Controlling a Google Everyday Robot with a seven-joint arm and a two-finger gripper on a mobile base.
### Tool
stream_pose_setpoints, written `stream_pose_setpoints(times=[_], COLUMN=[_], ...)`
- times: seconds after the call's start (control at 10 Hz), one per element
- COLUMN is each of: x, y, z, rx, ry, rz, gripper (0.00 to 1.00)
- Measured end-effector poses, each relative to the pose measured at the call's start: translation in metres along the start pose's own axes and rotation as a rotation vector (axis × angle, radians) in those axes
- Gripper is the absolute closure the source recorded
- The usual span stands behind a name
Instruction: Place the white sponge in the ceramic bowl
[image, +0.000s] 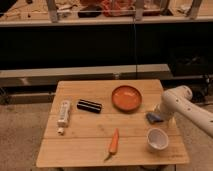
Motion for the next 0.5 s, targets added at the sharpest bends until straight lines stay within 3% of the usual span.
stream_pose_setpoints(times=[0.5], x=[-0.0018], y=[0.0006], z=[0.003], rx=[-0.001], ry=[-0.004], rz=[0.0], gripper=[0.2])
